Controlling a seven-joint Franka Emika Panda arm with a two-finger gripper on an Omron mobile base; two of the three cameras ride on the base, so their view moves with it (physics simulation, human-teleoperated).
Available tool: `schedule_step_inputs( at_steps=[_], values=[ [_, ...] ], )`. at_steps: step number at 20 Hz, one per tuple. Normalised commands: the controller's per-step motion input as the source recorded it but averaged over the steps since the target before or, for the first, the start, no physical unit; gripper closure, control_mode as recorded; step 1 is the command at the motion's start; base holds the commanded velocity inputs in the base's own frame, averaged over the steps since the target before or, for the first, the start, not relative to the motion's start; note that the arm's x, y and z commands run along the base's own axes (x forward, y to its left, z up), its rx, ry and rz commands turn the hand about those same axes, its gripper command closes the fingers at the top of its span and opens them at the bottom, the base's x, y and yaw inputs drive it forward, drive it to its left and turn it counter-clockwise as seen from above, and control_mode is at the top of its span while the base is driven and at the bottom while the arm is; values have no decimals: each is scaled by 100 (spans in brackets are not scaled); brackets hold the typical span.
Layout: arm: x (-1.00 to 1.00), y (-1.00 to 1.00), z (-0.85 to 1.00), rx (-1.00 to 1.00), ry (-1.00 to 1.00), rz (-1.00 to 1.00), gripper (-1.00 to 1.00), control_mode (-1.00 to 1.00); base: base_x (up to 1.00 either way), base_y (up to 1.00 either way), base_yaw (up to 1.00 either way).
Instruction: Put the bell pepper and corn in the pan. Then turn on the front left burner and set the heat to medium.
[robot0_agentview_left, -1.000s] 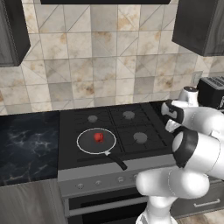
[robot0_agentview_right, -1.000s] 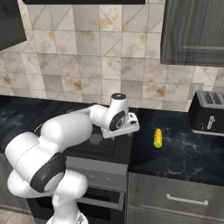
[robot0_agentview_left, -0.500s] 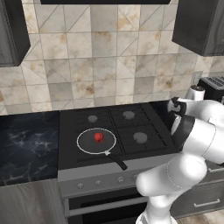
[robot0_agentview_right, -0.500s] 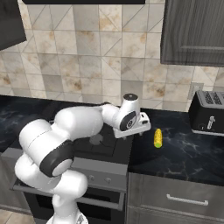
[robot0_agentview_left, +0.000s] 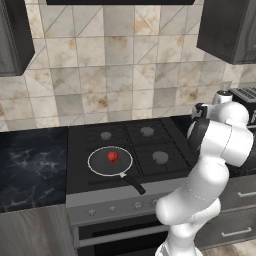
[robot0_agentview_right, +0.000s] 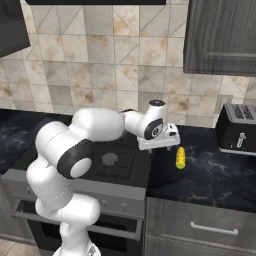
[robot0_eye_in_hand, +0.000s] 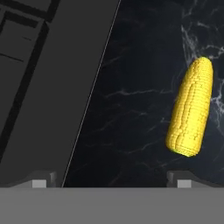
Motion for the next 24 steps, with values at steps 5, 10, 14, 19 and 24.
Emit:
schedule_step_inputs(
  at_steps=[5, 10, 14, 19, 24],
  values=[
    [0, -29, -5, 1, -1, -8, -100, -100, 0, 0, 0],
    [19, -35, -1, 0, 0, -7, -100, -100, 0, 0, 0],
    [15, -32, -2, 0, 0, -10, -100, -100, 0, 0, 0],
    [22, -31, 0, 2, 0, -6, -100, -100, 0, 0, 0],
    [2, -5, 0, 2, 0, 0, -100, -100, 0, 0, 0]
  ],
)
